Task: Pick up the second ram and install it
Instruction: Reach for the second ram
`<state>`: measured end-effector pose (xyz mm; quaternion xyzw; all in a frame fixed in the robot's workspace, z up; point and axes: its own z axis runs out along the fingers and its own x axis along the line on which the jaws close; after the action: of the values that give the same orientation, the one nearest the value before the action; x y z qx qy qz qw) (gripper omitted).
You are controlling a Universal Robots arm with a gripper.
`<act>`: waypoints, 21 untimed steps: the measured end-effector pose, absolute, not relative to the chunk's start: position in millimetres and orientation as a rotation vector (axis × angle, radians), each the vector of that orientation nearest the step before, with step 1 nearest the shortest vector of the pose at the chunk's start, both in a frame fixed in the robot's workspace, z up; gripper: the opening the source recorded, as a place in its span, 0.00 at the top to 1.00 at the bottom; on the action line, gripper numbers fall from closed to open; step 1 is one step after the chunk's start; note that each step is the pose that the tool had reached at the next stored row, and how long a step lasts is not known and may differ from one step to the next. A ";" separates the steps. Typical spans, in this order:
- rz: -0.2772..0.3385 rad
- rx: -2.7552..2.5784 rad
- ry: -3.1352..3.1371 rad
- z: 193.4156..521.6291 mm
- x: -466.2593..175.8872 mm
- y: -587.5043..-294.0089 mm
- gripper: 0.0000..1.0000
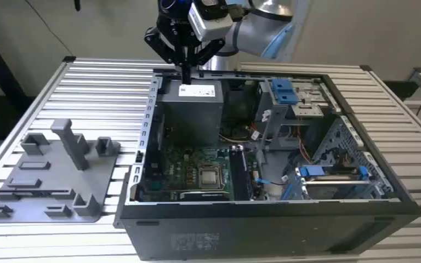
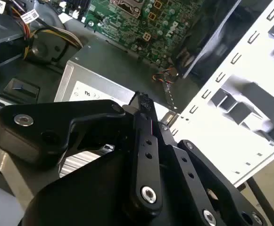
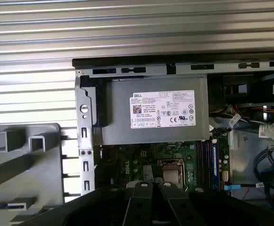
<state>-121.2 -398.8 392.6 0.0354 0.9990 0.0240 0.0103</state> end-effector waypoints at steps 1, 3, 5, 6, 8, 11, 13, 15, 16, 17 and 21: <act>0.075 0.110 3.118 392.6 -121.2 -398.8 0.89; 0.075 0.110 3.118 392.6 -121.2 -398.8 0.89; 0.075 0.110 3.118 392.6 -121.2 -398.8 0.89; 0.075 0.110 3.118 392.6 -121.2 -398.8 0.89; 0.075 0.111 3.118 392.6 -121.2 -398.8 0.89; 0.075 0.110 3.118 392.6 -121.6 -398.9 0.89; 0.075 0.111 3.118 392.6 -123.0 -398.9 0.89; 0.075 0.110 3.119 392.7 -125.3 -399.0 0.89; 0.075 0.110 3.119 392.6 -126.5 -399.1 0.89; 0.075 0.111 3.120 392.6 -127.7 -399.1 0.89; 0.075 0.111 3.123 392.5 -131.3 -399.1 0.89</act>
<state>-131.3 -399.1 392.5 0.0354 0.9991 0.0240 0.0080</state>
